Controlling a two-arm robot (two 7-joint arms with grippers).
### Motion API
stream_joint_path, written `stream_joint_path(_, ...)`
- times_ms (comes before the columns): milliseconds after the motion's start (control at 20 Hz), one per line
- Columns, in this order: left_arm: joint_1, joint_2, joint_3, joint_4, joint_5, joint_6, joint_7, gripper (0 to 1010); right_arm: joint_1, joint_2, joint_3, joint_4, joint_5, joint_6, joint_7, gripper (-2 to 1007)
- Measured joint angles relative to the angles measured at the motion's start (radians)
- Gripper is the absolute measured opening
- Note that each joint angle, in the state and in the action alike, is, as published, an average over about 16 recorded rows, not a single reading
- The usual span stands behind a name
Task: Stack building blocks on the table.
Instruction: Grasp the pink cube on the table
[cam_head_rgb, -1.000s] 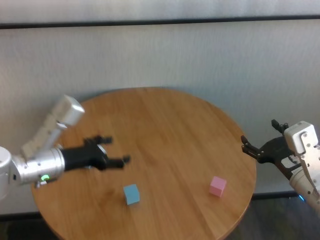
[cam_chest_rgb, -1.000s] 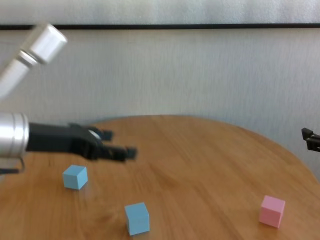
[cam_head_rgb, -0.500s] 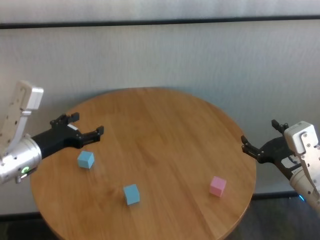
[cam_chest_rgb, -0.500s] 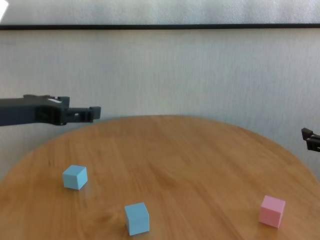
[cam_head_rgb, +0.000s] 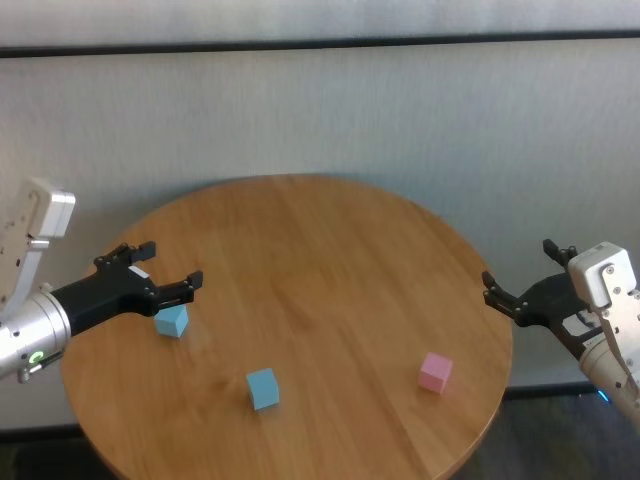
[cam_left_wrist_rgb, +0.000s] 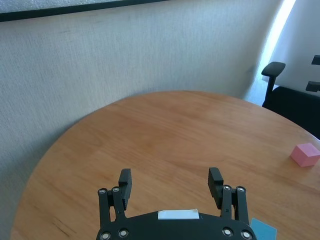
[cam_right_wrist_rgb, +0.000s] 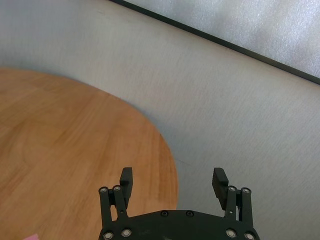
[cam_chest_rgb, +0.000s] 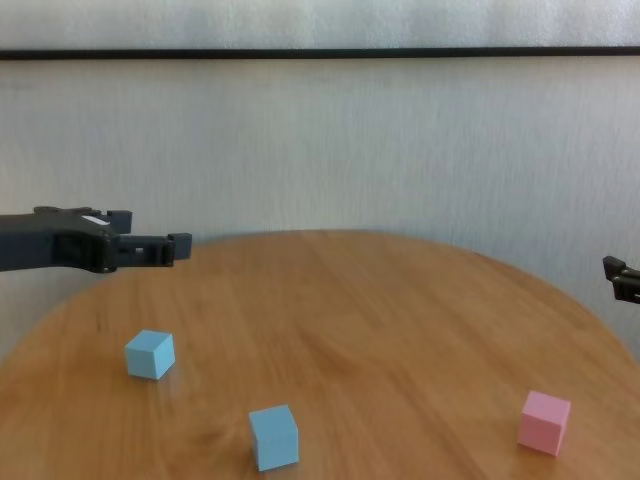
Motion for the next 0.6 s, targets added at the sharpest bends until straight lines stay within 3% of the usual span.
stream_joint_path(300, -0.003, 0.0, 0.004, 0.003, 0.002, -0.001, 0.0, 1002, 0.0, 0.002, -0.002, -0.018, 0.012, 0.009, 0.039, 1005)
stream_joint_path(400, -0.004, -0.001, 0.006, 0.004, 0.003, -0.001, 0.001, 1003, 0.001, 0.002, -0.002, -0.027, 0.026, 0.021, 0.067, 1005)
stream_joint_path(600, -0.007, -0.003, 0.007, 0.006, 0.004, -0.001, 0.002, 1002, 0.014, 0.006, -0.01, -0.038, 0.065, 0.071, 0.151, 1005)
